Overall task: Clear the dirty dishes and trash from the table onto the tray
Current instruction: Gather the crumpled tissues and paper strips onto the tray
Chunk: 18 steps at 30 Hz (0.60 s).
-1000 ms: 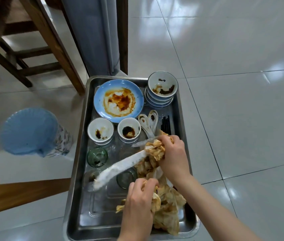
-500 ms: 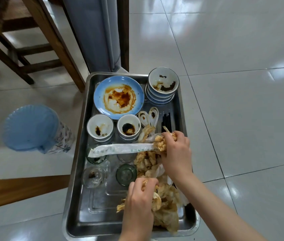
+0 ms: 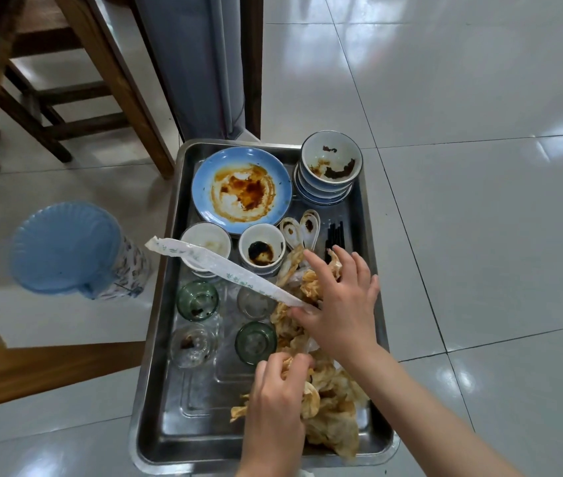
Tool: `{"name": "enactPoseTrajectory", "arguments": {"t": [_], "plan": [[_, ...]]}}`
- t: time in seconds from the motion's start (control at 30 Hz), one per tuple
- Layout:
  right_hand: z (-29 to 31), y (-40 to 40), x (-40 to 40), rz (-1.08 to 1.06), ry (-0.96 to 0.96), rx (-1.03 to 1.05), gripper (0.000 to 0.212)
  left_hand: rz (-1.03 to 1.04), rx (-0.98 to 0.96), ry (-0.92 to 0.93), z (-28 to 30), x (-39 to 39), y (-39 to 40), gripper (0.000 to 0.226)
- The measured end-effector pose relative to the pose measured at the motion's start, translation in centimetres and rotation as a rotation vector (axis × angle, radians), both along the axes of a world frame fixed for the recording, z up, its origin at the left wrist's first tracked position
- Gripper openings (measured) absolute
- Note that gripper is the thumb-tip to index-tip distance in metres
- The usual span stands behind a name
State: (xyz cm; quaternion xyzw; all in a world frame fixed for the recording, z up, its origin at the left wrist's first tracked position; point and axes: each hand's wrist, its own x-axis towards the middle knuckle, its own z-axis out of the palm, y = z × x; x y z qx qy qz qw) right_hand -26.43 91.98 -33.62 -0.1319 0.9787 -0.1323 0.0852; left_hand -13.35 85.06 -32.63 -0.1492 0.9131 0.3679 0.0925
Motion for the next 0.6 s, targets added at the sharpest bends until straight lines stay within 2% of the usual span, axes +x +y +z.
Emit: {"name": "enactPoseTrajectory", "arguments": {"t": [0.07, 0.17, 0.23, 0.43, 0.6], "plan": [[0.3, -0.3, 0.2, 0.03, 0.01, -0.007, 0.064, -0.004, 0.002, -0.01, 0.0, 0.1, -0.1, 0.07], [0.5, -0.7, 0.5, 0.078, 0.061, -0.024, 0.02, -0.007, -0.006, -0.004, -0.1, 0.1, -0.2, 0.069], [0.6, -1.1, 0.7, 0.086, 0.067, -0.05, 0.007, -0.003, -0.001, -0.008, -0.1, 0.1, -0.2, 0.068], [1.2, -1.7, 1.3, -0.012, 0.087, -0.204, 0.013, -0.004, -0.003, 0.043, 0.1, 0.2, -0.5, 0.072], [2.0, -1.7, 1.2, -0.138, 0.151, -0.261, 0.03, -0.012, -0.047, 0.047, 0.5, 0.4, -0.7, 0.069]]}}
